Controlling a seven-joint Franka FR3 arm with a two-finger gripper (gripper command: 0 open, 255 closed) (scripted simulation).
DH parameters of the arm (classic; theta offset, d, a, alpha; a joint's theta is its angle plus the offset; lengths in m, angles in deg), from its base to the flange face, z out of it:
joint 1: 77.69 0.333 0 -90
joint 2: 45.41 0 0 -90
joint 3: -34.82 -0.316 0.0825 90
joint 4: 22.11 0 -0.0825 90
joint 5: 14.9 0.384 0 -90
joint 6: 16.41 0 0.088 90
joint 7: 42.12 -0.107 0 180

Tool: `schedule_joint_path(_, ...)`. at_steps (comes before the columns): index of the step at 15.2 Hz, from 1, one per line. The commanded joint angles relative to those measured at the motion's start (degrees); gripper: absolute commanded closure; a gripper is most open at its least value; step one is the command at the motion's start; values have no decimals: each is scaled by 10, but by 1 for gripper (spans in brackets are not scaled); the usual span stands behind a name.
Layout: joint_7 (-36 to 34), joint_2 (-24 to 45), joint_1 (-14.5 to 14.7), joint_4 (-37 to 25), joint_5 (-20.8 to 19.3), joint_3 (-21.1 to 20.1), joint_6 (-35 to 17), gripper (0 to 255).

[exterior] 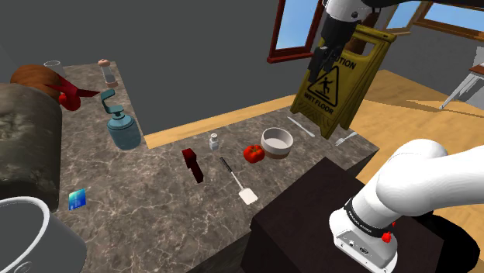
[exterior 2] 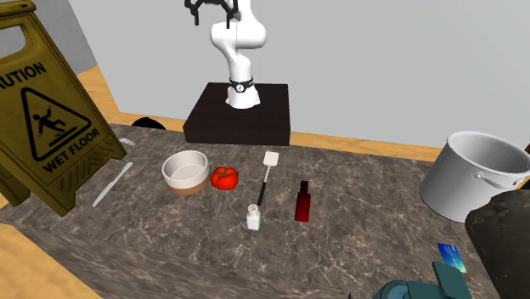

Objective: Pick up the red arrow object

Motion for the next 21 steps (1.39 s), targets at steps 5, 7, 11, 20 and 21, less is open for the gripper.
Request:
schedule_joint_path(5,-32,36,10,34,15,-21,-69,0)
schedule_joint_path(7,-47,59,15,46,21,-32,-103,0)
schedule_joint_path(11,-78,114,23,61,31,-54,-173,0)
schedule_joint_path(20,-151,273,36,49,31,-104,-320,0)
schedule_joint_path(21,-161,293,37,44,28,-109,-334,0)
